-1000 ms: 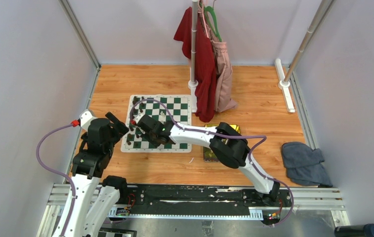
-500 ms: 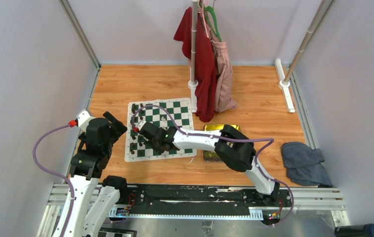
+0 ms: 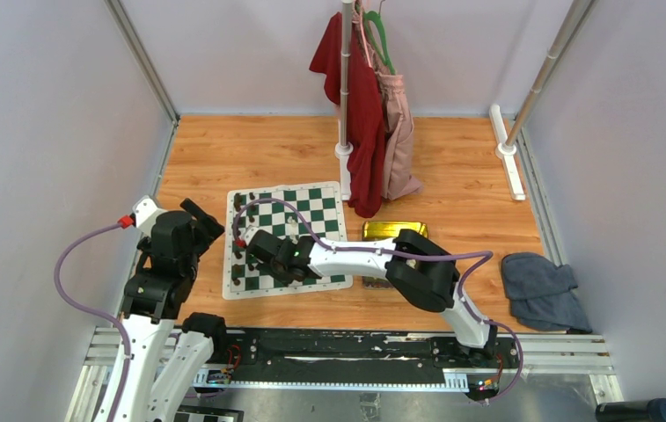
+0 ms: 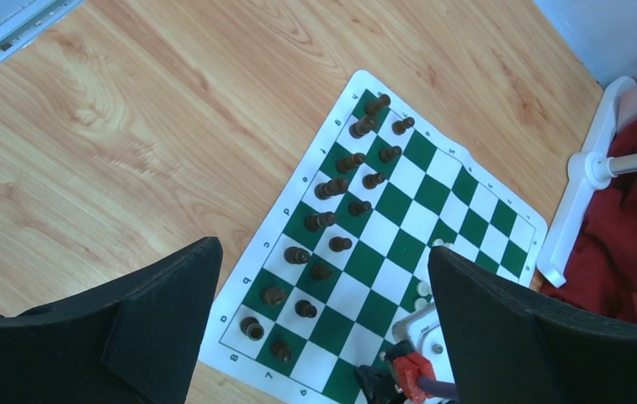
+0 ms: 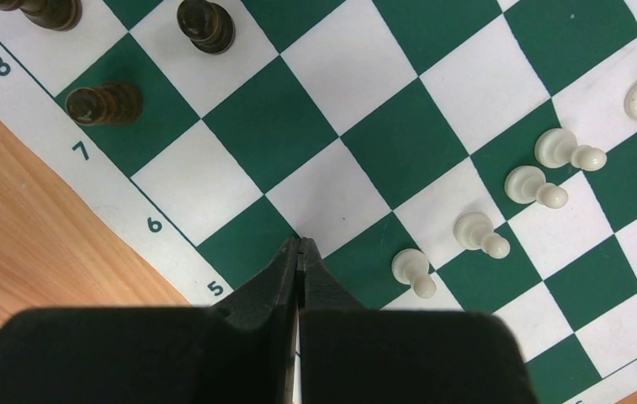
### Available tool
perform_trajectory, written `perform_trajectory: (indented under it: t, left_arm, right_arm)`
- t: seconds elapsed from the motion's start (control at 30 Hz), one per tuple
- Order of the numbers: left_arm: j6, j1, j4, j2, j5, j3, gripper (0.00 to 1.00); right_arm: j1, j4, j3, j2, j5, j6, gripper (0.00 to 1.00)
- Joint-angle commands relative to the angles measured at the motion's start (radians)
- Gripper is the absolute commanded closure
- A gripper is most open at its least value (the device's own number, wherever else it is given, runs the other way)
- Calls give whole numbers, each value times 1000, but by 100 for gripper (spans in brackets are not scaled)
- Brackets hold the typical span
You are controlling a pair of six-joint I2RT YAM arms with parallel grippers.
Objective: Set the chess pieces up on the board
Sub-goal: Move the storage box to the center of the board.
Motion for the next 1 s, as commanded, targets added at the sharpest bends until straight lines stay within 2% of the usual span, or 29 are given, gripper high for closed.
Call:
perform_trajectory:
  t: [0.0, 0.4, 0.5, 0.63, 0.77, 0.97]
  left_arm:
    - [-16, 5, -19, -16, -28, 28, 0]
    - [-21, 5, -50, -42, -42, 26, 0]
    - [-15, 5, -58, -43, -50, 31, 0]
    - [-13, 5, -64, -42, -54, 37, 0]
    - [-10, 5, -67, -36, -64, 46, 0]
    - [4, 5, -66, -6, -86, 60, 0]
  right_arm:
    - [36, -83, -39, -6, -6, 24, 100]
    - [39, -129, -27, -46, 25, 1, 99]
    - [40, -145, -3, -53, 30, -13, 90]
    - [39, -168, 36, -57, 28, -31, 70]
    - [40, -180, 65, -74, 26, -45, 55]
    - [40, -218, 117, -115, 64, -71, 44]
